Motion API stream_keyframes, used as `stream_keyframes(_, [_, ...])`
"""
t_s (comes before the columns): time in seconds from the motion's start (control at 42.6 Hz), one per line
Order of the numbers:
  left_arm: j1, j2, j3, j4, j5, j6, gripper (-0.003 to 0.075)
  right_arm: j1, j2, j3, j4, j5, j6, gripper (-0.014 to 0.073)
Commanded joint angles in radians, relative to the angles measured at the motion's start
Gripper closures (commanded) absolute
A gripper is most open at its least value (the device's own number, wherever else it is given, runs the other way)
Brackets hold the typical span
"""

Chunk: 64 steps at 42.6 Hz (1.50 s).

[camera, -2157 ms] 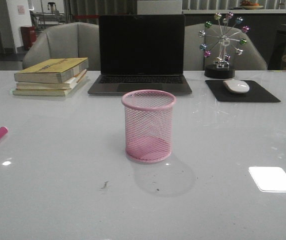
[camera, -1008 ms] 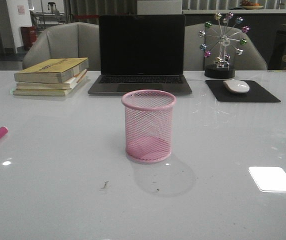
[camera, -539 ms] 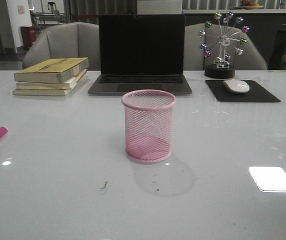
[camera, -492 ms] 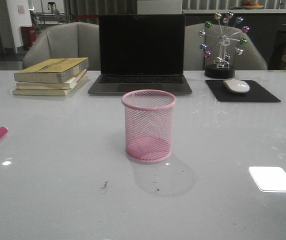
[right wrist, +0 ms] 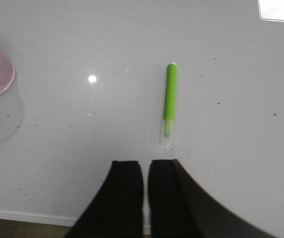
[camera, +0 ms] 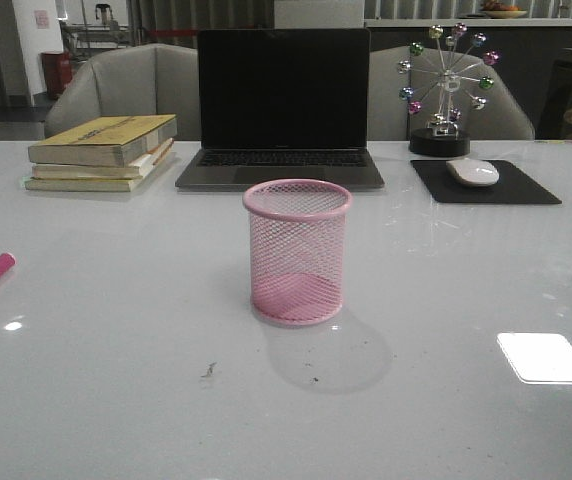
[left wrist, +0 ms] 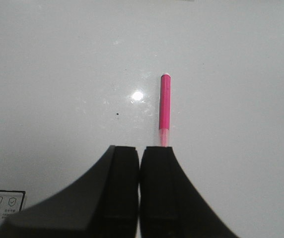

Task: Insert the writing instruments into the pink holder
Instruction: 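Lower the right gripper onto the green marker and close on it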

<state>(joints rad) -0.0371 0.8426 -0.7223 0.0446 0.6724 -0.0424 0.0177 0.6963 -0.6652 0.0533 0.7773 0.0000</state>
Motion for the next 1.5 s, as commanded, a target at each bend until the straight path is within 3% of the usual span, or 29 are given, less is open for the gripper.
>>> stream_keyframes(0.0, [-0.001, 0.014, -0.028, -0.009, -0.084, 0.009, 0.0353, 0.002, 0.030, -0.037, -0.023, -0.061, -0.007, 0.0132])
stream_keyframes(0.07, [-0.004, 0.016, -0.028, -0.019, -0.086, 0.012, 0.0223, 0.002, 0.050, -0.037, -0.029, -0.061, -0.007, 0.0055])
stream_keyframes(0.141, [-0.030, 0.016, -0.028, -0.033, -0.097, 0.013, 0.0169, 0.002, 0.086, -0.037, -0.034, -0.069, -0.007, 0.0049])
stream_keyframes(0.492, [-0.390, 0.016, -0.028, -0.034, -0.098, 0.048, 0.0171, -0.105, 0.429, -0.159, -0.036, -0.073, 0.021, 0.0075])
stream_keyframes(0.657, [-0.489, 0.016, -0.028, -0.034, -0.104, 0.048, 0.0171, -0.114, 0.624, -0.248, -0.036, -0.068, 0.021, 0.0075])
stream_keyframes(0.961, [-0.512, 0.016, -0.028, -0.038, -0.104, 0.048, 0.0171, -0.101, 0.896, -0.419, -0.036, -0.066, 0.000, 0.0075])
stream_keyframes(1.477, [-0.512, 0.016, -0.028, -0.038, -0.104, 0.048, 0.0171, -0.086, 1.144, -0.597, -0.026, -0.064, -0.008, 0.0075])
